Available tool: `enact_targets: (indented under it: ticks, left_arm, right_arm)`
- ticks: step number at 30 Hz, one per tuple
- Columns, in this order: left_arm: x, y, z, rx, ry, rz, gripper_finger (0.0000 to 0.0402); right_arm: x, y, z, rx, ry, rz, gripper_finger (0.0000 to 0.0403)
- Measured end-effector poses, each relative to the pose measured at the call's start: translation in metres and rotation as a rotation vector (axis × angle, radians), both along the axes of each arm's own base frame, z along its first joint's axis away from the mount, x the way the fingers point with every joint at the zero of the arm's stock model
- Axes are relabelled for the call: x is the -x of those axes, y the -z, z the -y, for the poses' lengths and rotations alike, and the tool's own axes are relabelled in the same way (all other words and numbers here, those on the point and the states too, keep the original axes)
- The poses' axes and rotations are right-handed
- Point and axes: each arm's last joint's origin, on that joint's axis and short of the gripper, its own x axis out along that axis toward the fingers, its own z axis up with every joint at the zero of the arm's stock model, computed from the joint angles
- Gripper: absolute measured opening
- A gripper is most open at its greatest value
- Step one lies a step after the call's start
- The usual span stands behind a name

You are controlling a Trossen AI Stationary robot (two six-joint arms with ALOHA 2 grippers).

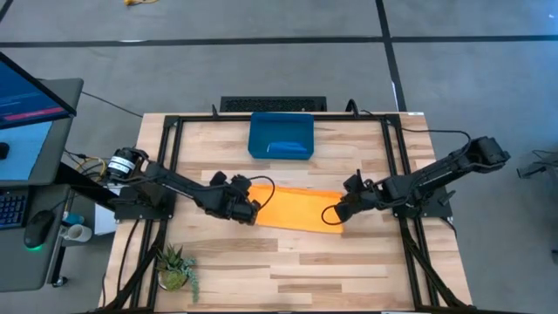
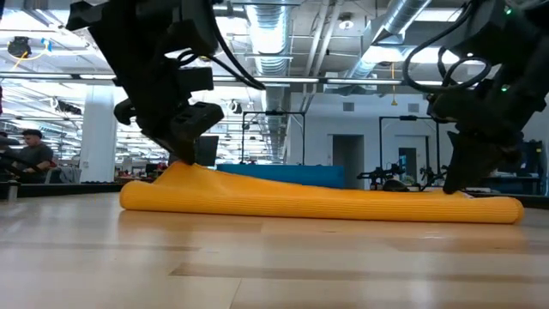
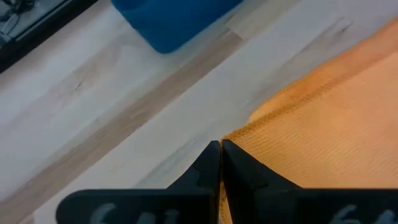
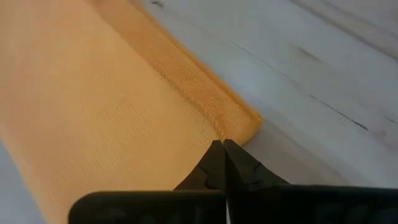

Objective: Roll microfiber towels into tight, uniform cylinder then place into a basket
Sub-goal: Fold the orange microfiber towel

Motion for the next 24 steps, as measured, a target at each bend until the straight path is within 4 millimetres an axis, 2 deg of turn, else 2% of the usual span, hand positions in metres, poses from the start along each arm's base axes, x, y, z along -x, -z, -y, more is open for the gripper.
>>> enact_targets:
  ticks: [11, 24]
  left_arm:
    - [-0.0002, 0.0002, -0.0018, 0.001, 0.010, -0.017, 0.0004]
    - [0.0001, 0.0003, -0.0020, -0.013, 0.053, -0.061, 0.0133]
  right_arm:
    - [0.0004, 0.0000, -0.0021, 0.000, -0.012, 0.000, 0.0010]
    - [0.0001, -0.0003, -0.0019, -0.005, 0.017, 0.013, 0.0022]
